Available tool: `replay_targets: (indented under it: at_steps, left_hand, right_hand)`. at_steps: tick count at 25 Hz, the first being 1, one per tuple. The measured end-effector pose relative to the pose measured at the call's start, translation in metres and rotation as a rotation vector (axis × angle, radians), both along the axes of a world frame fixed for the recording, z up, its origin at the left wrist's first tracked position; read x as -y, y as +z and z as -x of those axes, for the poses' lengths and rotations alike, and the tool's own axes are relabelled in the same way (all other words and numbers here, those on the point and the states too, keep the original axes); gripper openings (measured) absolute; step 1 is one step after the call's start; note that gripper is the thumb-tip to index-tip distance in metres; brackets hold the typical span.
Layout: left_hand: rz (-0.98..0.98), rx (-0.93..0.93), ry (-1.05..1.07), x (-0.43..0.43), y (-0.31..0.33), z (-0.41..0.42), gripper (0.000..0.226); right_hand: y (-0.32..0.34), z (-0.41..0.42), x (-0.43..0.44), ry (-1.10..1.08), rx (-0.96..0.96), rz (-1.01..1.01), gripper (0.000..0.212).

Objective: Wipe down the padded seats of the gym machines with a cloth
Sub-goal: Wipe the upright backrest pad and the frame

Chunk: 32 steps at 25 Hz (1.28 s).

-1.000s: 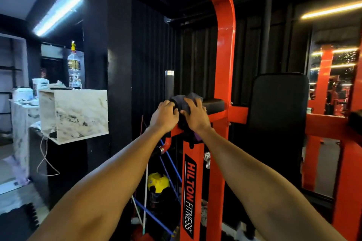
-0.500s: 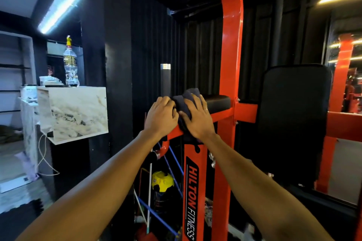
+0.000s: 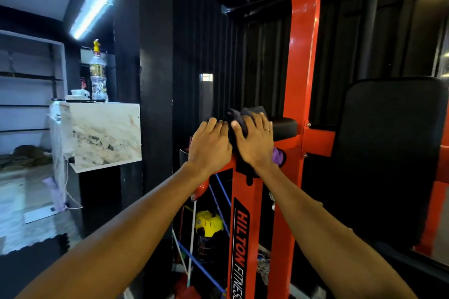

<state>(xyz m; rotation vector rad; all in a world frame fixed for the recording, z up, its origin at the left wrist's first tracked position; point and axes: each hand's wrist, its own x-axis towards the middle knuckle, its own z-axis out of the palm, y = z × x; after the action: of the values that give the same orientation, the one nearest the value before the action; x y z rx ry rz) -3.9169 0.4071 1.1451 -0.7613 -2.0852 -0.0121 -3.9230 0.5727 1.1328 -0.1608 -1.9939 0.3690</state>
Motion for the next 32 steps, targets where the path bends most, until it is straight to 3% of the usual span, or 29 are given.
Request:
replay_targets:
  at_steps: [5,7,9,11,14,19,21,24,27,32]
  left_hand:
    - [-0.043,0.031,-0.025,-0.025,-0.002,0.007,0.061]
    - [-0.087,0.108,-0.081,-0.033,0.001,0.009,0.056]
    - [-0.139,0.164,-0.120,-0.040,0.004,0.009,0.054]
    - [-0.155,0.181,-0.131,-0.046,0.006,0.010,0.051]
    - [-0.182,0.191,-0.116,-0.050,0.003,0.020,0.049]
    - [-0.216,0.193,-0.153,-0.053,0.002,0.021,0.059]
    - [-0.221,0.194,-0.163,-0.055,0.001,0.023,0.051]
    - [-0.222,0.211,-0.149,-0.055,0.000,0.023,0.060]
    - [-0.242,0.193,-0.157,-0.054,0.001,0.026,0.062]
    - [-0.240,0.181,-0.200,-0.055,0.002,0.027,0.068]
  right_hand:
    - [0.005,0.010,-0.059,0.108,-0.079,-0.146,0.055]
    - [0.020,0.011,-0.074,0.091,0.052,-0.012,0.046]
    - [0.030,0.017,-0.067,0.036,0.187,0.041,0.051]
    - [0.036,0.017,-0.050,0.040,0.158,-0.140,0.060]
    - [0.046,0.010,-0.045,0.165,0.183,-0.306,0.047]
    - [0.072,0.024,-0.093,0.038,0.551,-0.075,0.055]
    - [0.087,0.026,-0.076,0.032,0.647,-0.155,0.053]
    - [0.107,0.028,-0.033,0.163,0.700,-0.275,0.048]
    - [0.117,0.037,-0.024,0.285,0.791,-0.162,0.046]
    - [0.123,0.053,-0.054,0.090,0.899,-0.065,0.075]
